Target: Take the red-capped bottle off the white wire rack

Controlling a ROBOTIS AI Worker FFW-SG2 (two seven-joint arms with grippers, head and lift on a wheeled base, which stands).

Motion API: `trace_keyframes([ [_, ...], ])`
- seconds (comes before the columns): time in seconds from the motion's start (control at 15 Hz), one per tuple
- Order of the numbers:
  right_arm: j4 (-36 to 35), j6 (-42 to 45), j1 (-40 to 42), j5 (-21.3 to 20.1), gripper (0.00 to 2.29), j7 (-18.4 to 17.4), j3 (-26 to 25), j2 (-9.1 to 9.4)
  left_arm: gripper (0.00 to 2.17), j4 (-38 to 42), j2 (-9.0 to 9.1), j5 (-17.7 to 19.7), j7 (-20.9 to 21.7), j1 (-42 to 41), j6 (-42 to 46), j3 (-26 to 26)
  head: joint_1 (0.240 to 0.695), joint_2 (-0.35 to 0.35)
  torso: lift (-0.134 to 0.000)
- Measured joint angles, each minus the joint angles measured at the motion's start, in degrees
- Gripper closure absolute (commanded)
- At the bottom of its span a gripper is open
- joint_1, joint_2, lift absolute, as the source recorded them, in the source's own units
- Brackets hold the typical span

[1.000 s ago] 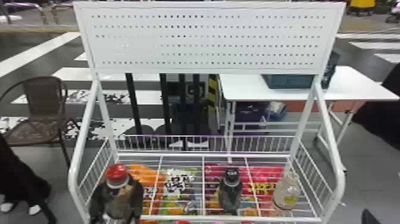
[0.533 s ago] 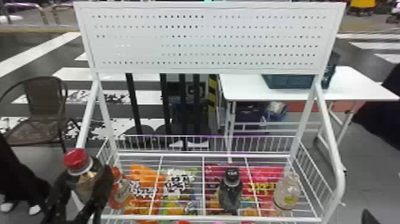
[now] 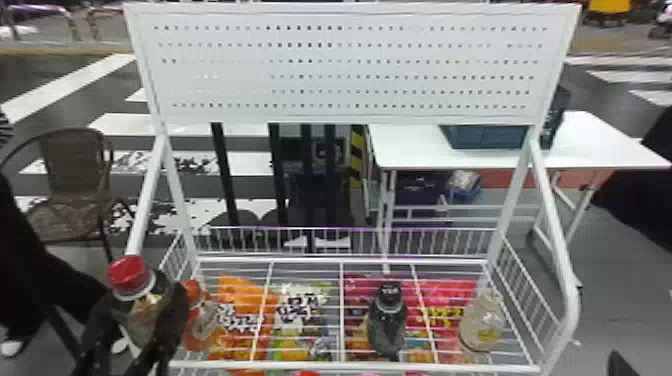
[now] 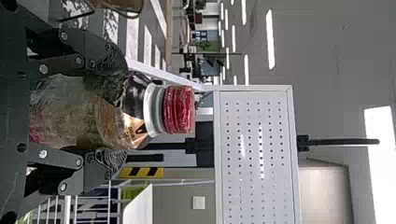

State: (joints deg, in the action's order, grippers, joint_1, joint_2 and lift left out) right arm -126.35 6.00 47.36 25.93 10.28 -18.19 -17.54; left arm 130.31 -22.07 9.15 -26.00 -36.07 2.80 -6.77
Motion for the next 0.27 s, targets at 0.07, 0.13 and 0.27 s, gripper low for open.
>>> trace_keyframes([
  [0.07, -0.1, 0.0, 0.0, 0.0, 0.17, 0.0, 0.0, -0.02, 1.33, 0.0, 0.03, -0.2, -0.1, 0.0, -0.1, -0.2, 0.499, 0.000, 0.000],
  [0.13, -0.2, 0.0, 0.1, 0.0, 0.17, 0.0, 0.0, -0.05, 1.33, 0.0, 0.06, -0.4, -0.2, -0.1, -0.1, -0.3, 0.499, 0.000, 0.000],
  [0.27, -0.4, 0.0, 0.1, 0.0, 0.17, 0.0, 0.0, -0.12, 1.33, 0.3, 0.07, -0.6, -0.5, -0.3, -0.1, -0.4, 0.499, 0.000, 0.000],
])
